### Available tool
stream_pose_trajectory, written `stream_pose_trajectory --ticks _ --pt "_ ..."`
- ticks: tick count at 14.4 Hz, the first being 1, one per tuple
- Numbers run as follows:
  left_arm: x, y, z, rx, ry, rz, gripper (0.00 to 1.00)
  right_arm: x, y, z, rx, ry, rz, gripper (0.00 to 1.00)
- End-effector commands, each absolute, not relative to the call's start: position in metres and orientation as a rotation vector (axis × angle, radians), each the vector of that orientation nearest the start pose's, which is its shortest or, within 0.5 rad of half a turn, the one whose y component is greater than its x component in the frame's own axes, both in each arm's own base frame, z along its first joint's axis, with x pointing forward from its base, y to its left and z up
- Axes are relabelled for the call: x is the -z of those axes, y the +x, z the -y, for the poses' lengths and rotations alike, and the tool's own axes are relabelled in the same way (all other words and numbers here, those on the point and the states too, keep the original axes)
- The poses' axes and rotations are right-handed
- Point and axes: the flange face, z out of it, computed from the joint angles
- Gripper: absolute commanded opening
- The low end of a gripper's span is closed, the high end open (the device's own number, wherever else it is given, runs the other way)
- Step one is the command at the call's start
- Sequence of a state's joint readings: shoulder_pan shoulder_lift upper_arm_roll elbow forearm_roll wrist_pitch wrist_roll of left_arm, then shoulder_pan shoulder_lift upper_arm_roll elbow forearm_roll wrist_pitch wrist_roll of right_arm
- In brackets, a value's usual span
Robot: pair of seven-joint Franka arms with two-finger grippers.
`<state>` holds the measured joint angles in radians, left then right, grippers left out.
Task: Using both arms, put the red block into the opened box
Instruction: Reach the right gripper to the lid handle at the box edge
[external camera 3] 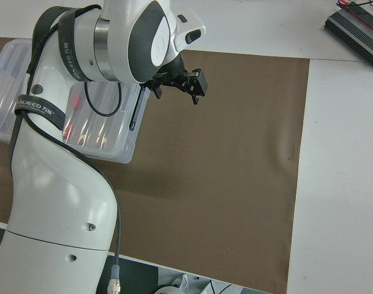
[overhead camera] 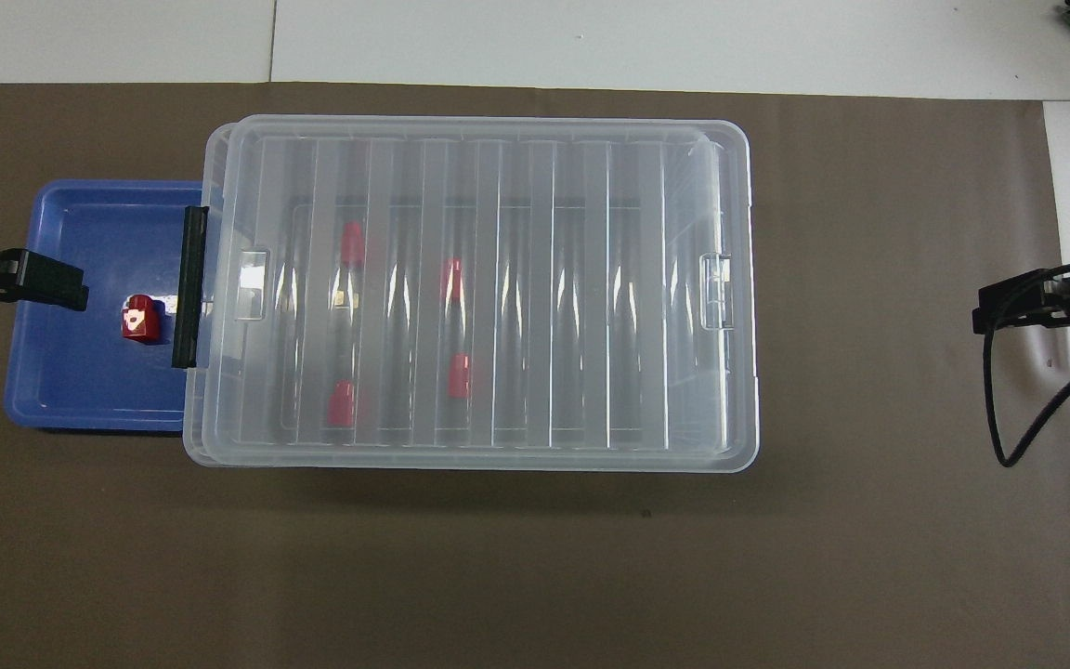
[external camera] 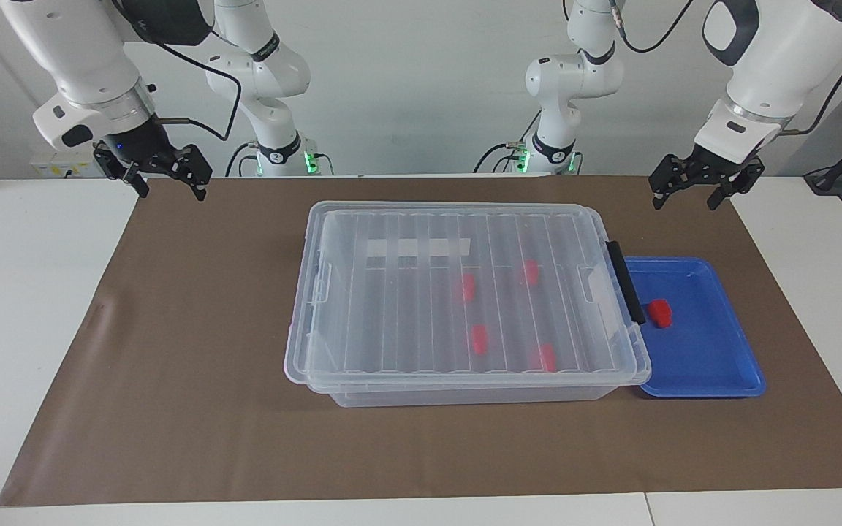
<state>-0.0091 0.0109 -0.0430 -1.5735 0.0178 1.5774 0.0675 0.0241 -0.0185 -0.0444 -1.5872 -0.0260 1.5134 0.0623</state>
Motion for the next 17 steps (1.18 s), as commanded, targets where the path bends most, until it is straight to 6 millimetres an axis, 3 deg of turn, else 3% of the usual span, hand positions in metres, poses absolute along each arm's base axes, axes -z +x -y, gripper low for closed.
stream_pose_trajectory --ticks 1,6,13,15,17 --pt "-0.620 0.551 0.027 0.005 -3.132 -0.195 1.00 -0.623 0.537 0.013 -0.060 -3.164 -0.107 1.00" --pt "-0.620 0.551 0.027 0.005 -3.132 -0.197 1.00 -0.624 0.546 0.003 0.044 -3.160 -0.074 1.00" --pt "-0.612 0.551 0.022 0.062 -3.132 -0.174 1.00 -0.554 0.589 -0.095 0.208 -3.086 -0.081 1.00" --pt "-0.595 0.547 0.018 0.134 -3.127 -0.169 1.00 -0.531 0.598 -0.113 0.195 -3.046 -0.084 1.00" --pt "-0.572 0.542 0.010 0.206 -3.121 -0.150 1.00 -0.508 0.602 -0.117 0.191 -3.034 -0.087 1.00"
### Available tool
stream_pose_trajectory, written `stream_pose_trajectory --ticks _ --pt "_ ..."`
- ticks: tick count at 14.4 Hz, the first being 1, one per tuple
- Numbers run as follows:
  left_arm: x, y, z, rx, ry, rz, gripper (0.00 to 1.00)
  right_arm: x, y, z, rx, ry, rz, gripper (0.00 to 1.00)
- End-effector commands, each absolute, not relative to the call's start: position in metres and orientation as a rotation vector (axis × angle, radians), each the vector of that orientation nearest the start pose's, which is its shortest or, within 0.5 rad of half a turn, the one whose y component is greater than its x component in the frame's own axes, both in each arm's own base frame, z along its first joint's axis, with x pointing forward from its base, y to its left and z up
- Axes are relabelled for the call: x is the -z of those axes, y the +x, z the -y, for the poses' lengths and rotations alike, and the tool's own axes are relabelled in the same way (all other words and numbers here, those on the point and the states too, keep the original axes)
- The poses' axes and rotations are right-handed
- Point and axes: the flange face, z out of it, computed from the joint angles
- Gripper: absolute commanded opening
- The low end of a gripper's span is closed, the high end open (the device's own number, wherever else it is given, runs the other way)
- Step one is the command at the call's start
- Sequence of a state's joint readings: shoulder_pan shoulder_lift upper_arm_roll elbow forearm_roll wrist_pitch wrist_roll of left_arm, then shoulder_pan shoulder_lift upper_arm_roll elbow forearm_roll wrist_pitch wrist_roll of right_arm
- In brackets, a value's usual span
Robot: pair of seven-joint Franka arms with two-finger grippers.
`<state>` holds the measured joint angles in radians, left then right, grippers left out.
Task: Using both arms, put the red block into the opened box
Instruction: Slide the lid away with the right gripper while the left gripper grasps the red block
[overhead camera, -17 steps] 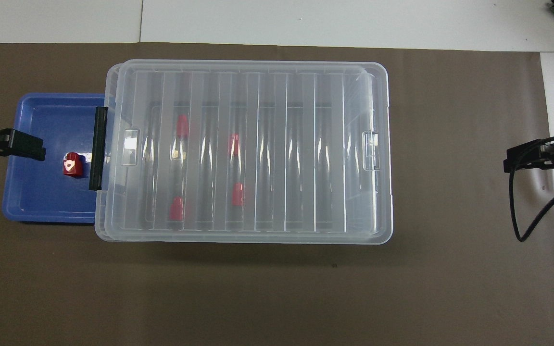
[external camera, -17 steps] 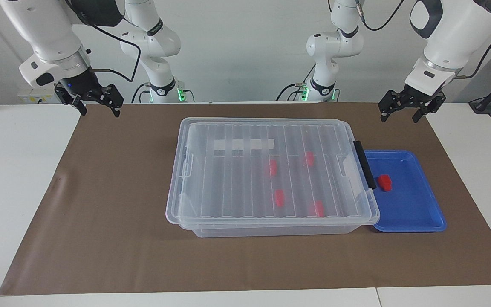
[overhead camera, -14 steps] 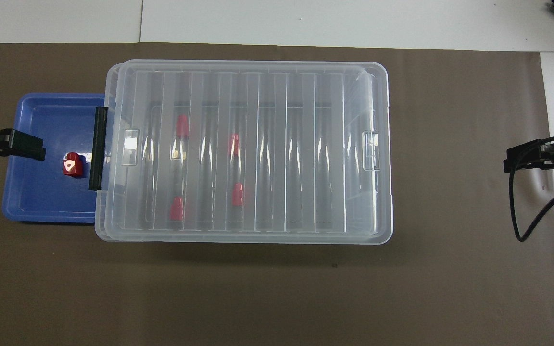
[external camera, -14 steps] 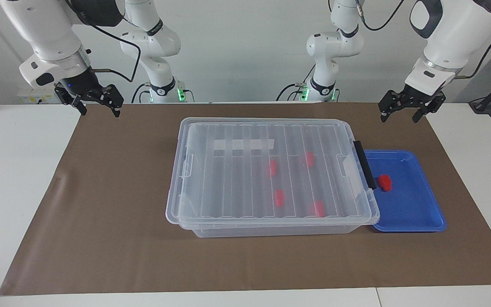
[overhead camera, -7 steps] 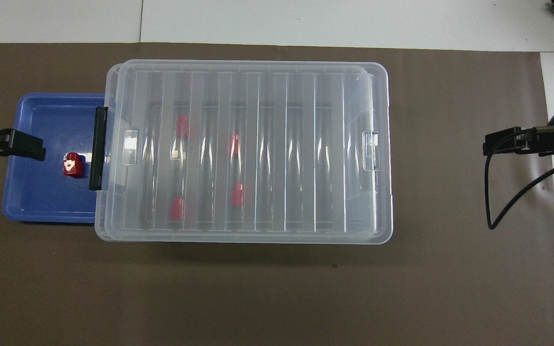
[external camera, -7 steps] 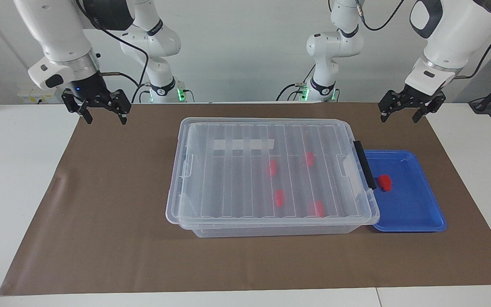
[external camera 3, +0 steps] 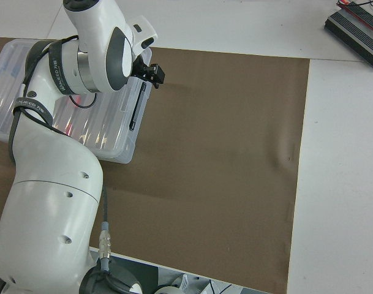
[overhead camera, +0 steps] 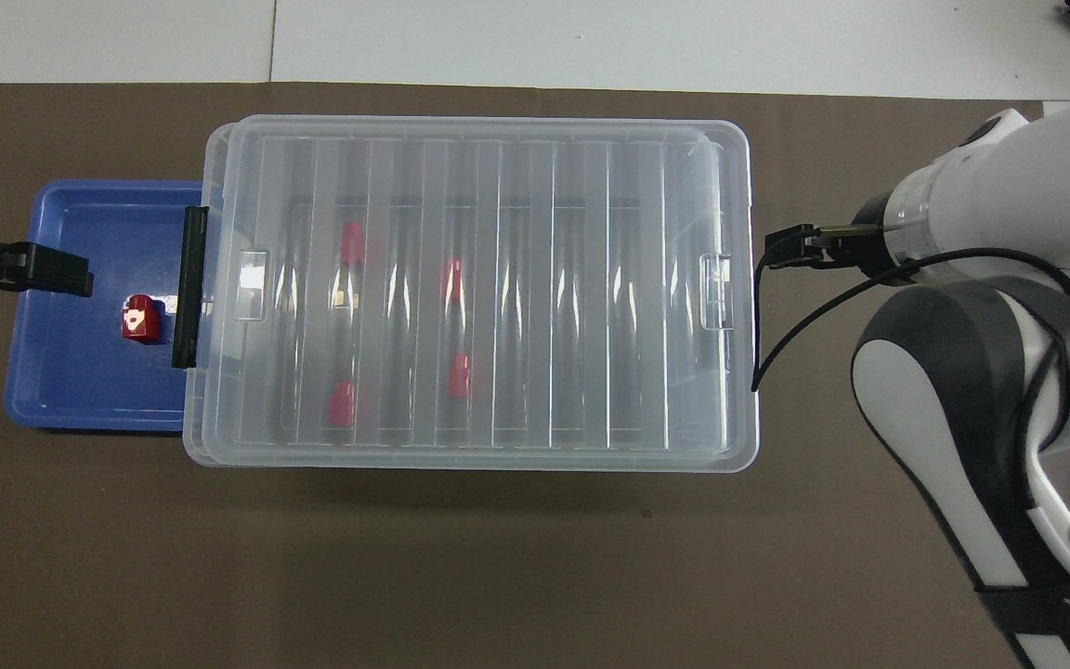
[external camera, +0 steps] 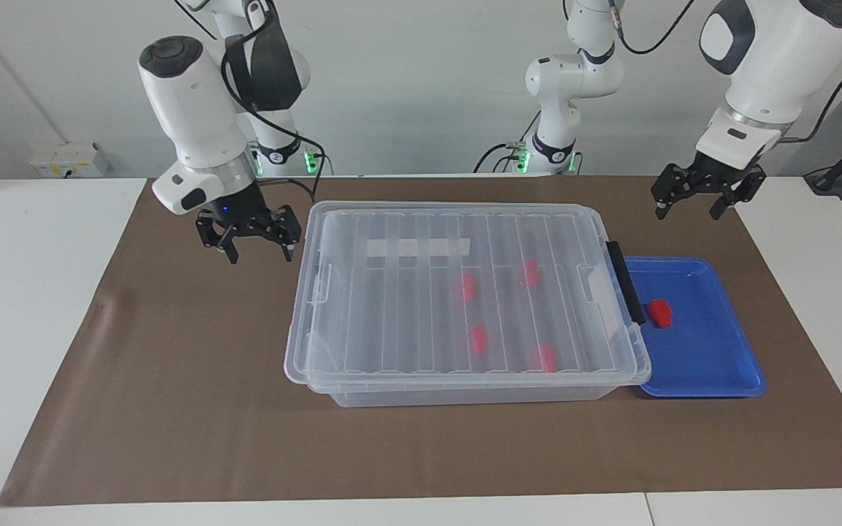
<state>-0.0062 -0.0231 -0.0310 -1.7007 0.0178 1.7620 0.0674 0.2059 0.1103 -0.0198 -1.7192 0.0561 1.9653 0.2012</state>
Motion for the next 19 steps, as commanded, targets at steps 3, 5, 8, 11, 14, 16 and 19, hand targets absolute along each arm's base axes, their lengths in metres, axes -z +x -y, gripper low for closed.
stream_pose_trajectory --ticks 3,5,8,11,14,16,19 --pt "-0.539 0.549 -0.004 0.260 -3.115 -0.122 1.00 -0.485 0.606 -0.130 0.155 -3.037 -0.050 1.00" --pt "-0.513 0.555 -0.013 0.286 -3.112 -0.100 1.00 -0.473 0.607 -0.130 0.125 -3.043 -0.051 1.00" --pt "-0.475 0.565 -0.025 0.294 -3.112 -0.067 1.00 -0.457 0.602 -0.129 0.098 -3.066 -0.026 1.00" --pt "-0.444 0.571 -0.038 0.286 -3.113 -0.031 1.00 -0.451 0.602 -0.128 0.100 -3.088 -0.012 1.00" --pt "-0.406 0.562 -0.048 0.293 -3.110 -0.001 1.00 -0.449 0.604 -0.121 0.129 -3.183 0.044 1.00" --pt "-0.389 0.557 -0.051 0.340 -3.103 0.009 1.00 -0.449 0.607 -0.112 0.142 -3.193 0.029 1.00" --pt "-0.357 0.563 -0.062 0.305 -3.108 0.033 1.00 -0.452 0.612 -0.091 0.160 -3.228 0.010 1.00"
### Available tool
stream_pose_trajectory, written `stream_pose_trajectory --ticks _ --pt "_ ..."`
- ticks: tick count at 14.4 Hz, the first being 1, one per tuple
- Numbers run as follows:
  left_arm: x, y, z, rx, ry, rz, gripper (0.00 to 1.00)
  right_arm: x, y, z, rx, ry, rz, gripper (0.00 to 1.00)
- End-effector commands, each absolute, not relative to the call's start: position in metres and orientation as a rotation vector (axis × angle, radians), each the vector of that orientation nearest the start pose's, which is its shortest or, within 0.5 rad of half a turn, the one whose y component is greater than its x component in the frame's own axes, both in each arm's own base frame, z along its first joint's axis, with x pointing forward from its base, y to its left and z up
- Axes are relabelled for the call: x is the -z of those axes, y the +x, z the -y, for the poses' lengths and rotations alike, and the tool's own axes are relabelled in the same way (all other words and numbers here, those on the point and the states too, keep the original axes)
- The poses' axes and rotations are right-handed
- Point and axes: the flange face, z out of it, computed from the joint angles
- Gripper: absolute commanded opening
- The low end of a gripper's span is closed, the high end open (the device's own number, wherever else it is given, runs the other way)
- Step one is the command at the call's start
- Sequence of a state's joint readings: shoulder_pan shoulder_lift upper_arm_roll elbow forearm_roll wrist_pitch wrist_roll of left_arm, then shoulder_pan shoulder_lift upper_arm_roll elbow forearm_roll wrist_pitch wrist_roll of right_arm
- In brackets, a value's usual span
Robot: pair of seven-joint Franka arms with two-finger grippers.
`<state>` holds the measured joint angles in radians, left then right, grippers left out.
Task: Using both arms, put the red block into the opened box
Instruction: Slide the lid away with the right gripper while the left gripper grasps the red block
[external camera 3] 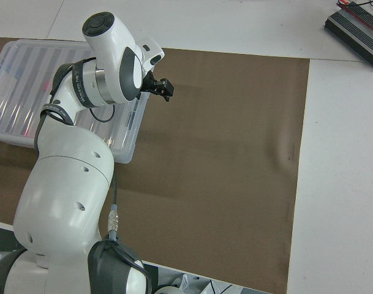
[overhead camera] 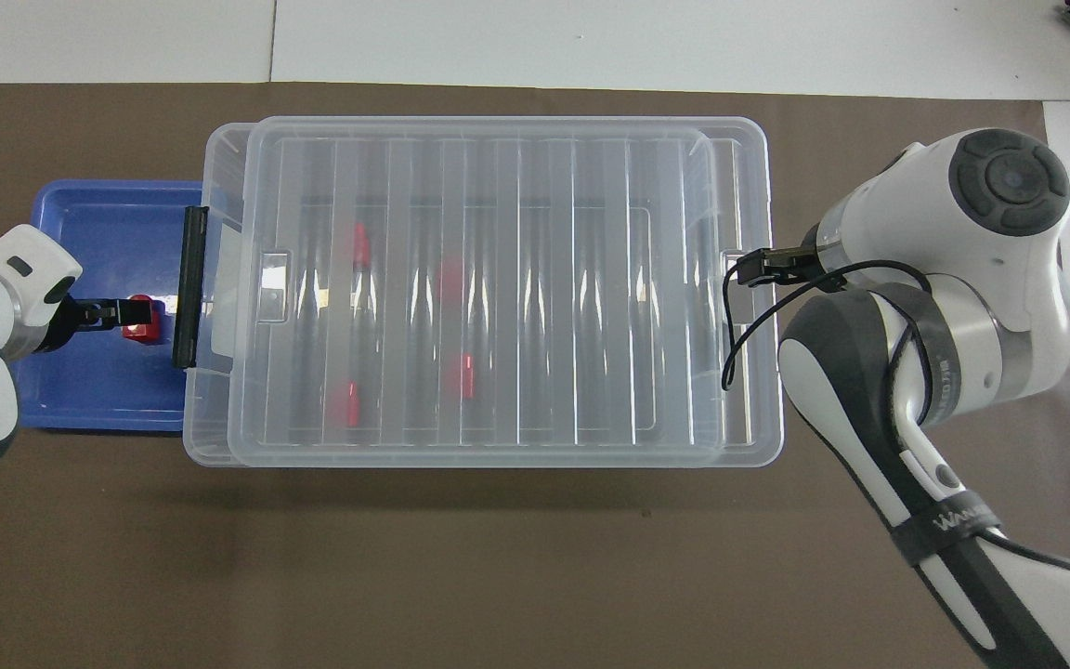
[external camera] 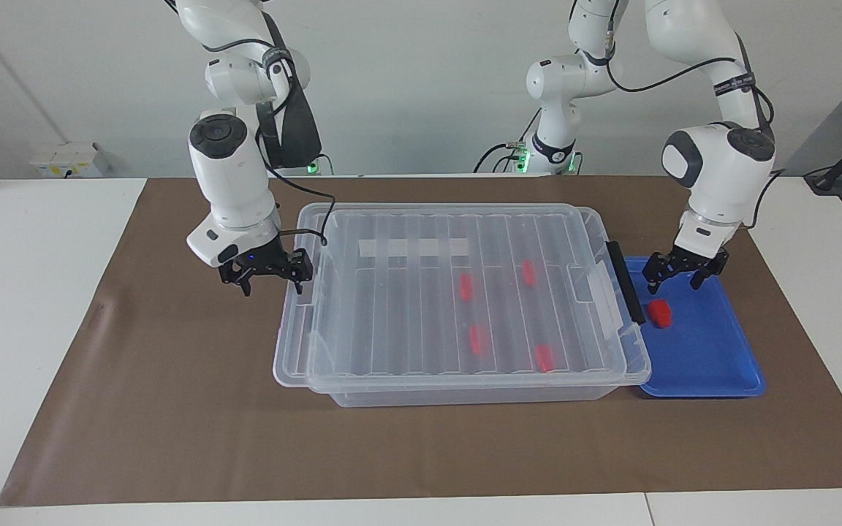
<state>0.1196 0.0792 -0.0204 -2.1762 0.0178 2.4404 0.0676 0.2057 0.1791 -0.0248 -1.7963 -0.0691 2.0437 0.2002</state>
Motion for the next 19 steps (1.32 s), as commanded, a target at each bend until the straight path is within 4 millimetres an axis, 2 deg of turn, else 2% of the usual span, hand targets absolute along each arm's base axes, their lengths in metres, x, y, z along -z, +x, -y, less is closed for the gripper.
stream_pose_trajectory --ticks 1,4,7,10,11,13,16,19 --pt "-0.345 0.567 -0.062 0.328 -3.104 0.034 1.00 -0.452 0.613 -0.087 0.166 -3.247 0.018 1.00" --pt "-0.323 0.570 -0.072 0.317 -3.105 0.058 1.00 -0.456 0.614 -0.074 0.159 -3.256 -0.007 1.00" --pt "-0.300 0.572 -0.066 0.298 -3.111 0.046 1.00 -0.461 0.611 -0.061 0.130 -3.262 -0.035 1.00" --pt "-0.300 0.573 -0.065 0.301 -3.111 0.044 0.98 -0.468 0.606 -0.054 0.093 -3.269 -0.033 1.00" --pt "-0.300 0.573 -0.065 0.299 -3.112 0.046 0.73 -0.468 0.605 -0.047 0.085 -3.270 -0.031 1.00" --pt "-0.300 0.573 -0.065 0.289 -3.113 0.042 0.35 -0.469 0.604 -0.034 0.073 -3.273 0.015 1.00" --pt "-0.299 0.572 -0.064 0.279 -3.114 0.037 0.01 -0.468 0.602 -0.024 0.038 -3.275 0.077 1.00" --pt "-0.302 0.573 -0.065 0.239 -3.119 0.047 0.00 -0.469 0.601 -0.018 0.032 -3.275 0.089 1.00"
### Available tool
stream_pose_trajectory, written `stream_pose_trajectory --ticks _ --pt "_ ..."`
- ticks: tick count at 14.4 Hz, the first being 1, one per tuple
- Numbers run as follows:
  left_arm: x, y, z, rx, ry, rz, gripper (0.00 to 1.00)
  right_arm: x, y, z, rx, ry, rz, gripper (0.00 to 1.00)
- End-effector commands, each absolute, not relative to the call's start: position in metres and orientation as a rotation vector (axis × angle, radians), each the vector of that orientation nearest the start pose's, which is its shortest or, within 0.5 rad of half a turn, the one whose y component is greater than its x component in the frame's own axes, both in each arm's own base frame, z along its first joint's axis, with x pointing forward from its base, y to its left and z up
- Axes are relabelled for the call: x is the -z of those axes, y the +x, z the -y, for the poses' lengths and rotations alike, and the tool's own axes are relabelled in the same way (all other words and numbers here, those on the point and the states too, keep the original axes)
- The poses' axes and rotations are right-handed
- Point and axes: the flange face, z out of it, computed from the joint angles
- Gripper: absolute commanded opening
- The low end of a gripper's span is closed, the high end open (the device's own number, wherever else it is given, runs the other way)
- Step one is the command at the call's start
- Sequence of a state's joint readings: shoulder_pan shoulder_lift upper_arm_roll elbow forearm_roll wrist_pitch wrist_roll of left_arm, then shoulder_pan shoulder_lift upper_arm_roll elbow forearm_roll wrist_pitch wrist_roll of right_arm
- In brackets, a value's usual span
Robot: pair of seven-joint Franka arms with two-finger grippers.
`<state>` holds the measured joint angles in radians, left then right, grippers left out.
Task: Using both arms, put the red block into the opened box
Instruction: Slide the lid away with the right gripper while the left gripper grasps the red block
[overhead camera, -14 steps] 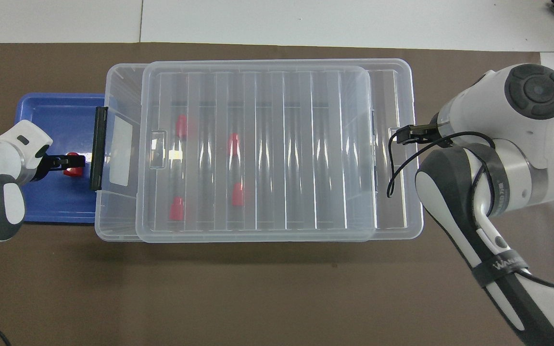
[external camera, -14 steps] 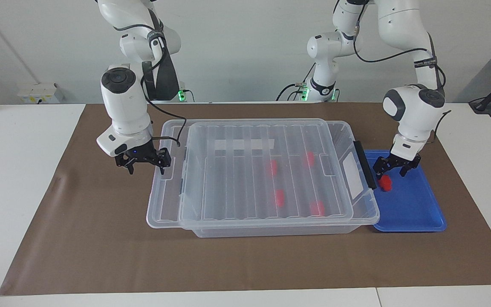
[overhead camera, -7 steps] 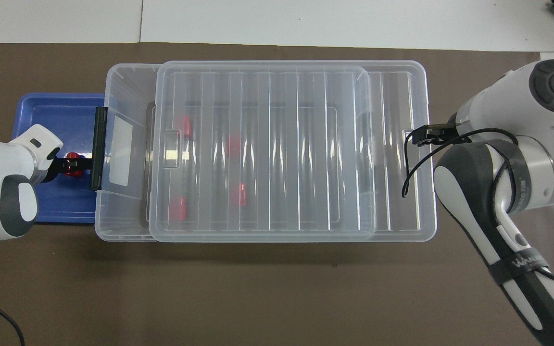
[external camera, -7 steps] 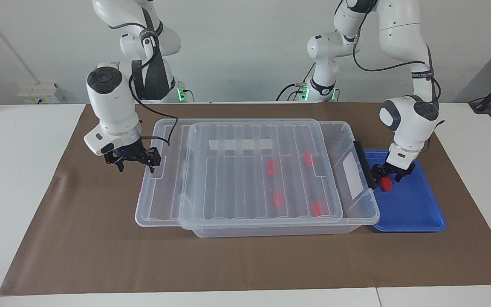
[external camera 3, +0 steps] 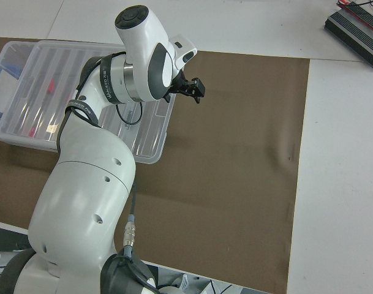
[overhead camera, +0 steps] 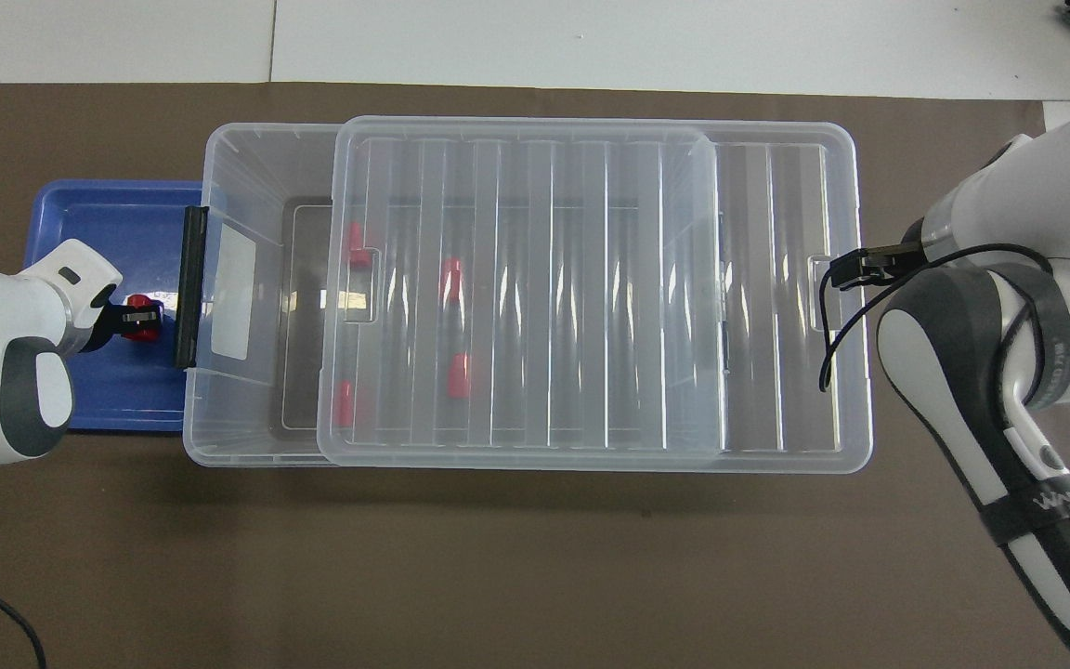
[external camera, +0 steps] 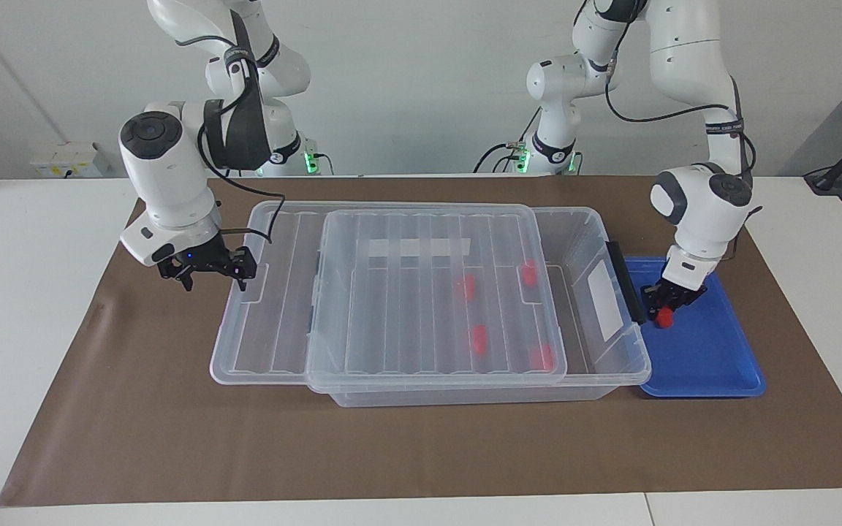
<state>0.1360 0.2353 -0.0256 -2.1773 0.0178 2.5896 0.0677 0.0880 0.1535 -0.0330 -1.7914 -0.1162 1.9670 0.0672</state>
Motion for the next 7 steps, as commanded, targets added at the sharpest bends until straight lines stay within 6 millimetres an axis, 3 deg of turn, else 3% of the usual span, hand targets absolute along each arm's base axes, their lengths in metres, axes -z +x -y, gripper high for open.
stream_pose_trajectory --ticks 1,3,5,7 --pt "-0.307 0.576 -0.068 0.222 -3.120 0.047 0.00 -0.469 0.600 -0.013 0.020 -3.276 0.100 1.00" --pt "-0.335 0.586 -0.067 0.168 -3.126 0.043 0.00 -0.469 0.600 -0.001 0.001 -3.274 0.162 1.00" --pt "-0.387 0.603 -0.069 0.084 -3.131 0.037 0.00 -0.468 0.600 0.009 -0.006 -3.273 0.172 1.00" --pt "-0.434 0.608 -0.066 0.009 -3.137 0.032 0.00 -0.469 0.598 0.013 -0.027 -3.274 0.165 1.00"
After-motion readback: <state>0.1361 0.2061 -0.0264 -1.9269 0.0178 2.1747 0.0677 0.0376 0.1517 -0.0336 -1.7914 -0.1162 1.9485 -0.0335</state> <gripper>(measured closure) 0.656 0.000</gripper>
